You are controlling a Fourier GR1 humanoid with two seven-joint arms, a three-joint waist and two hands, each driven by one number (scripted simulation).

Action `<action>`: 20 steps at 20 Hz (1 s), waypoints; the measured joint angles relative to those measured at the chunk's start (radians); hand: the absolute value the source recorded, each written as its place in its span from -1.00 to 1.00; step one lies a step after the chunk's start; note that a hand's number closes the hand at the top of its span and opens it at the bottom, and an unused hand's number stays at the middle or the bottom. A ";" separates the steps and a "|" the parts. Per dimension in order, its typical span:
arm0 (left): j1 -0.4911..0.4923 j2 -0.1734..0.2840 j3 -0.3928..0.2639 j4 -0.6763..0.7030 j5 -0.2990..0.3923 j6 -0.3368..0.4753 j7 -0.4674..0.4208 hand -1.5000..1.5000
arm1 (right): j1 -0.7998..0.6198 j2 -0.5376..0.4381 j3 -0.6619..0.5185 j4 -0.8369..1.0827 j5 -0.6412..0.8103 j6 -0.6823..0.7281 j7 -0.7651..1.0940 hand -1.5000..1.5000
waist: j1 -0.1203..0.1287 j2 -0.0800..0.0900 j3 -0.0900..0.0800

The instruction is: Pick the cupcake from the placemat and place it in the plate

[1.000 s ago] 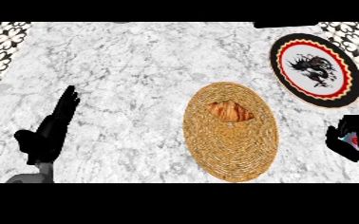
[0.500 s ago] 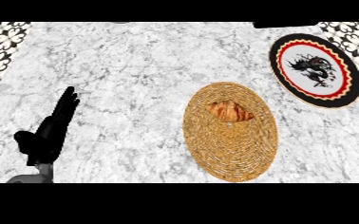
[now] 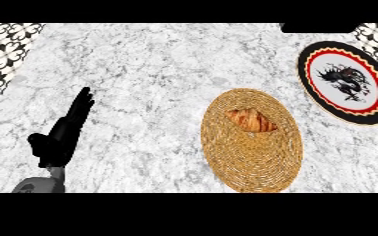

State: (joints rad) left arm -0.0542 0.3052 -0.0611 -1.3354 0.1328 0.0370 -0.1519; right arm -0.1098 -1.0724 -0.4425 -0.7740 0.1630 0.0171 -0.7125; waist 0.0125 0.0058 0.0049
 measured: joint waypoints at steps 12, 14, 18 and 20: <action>-0.042 -0.008 0.018 0.037 -0.019 -0.030 0.004 0.00 | -0.380 0.032 0.145 0.295 0.159 0.054 -0.065 1.00 | 0.020 0.003 -0.003; -0.046 -0.011 0.021 0.039 -0.023 -0.030 0.005 0.00 | -0.432 0.065 0.169 0.317 0.184 0.051 -0.057 1.00 | 0.020 0.003 -0.003; -0.045 -0.019 0.029 0.043 -0.025 -0.035 -0.006 0.00 | -0.526 0.148 0.210 0.355 0.233 0.004 -0.022 1.00 | 0.020 0.002 -0.003; -0.052 -0.026 0.027 0.039 -0.032 -0.030 0.007 0.00 | -0.567 0.185 0.226 0.378 0.256 -0.017 -0.003 1.00 | 0.020 0.003 -0.003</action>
State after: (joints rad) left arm -0.1066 0.2792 -0.0342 -1.2968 0.1008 0.0069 -0.1450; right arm -0.6773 -0.8872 -0.2162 -0.3958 0.4193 0.0003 -0.7158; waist 0.0327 0.0085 0.0017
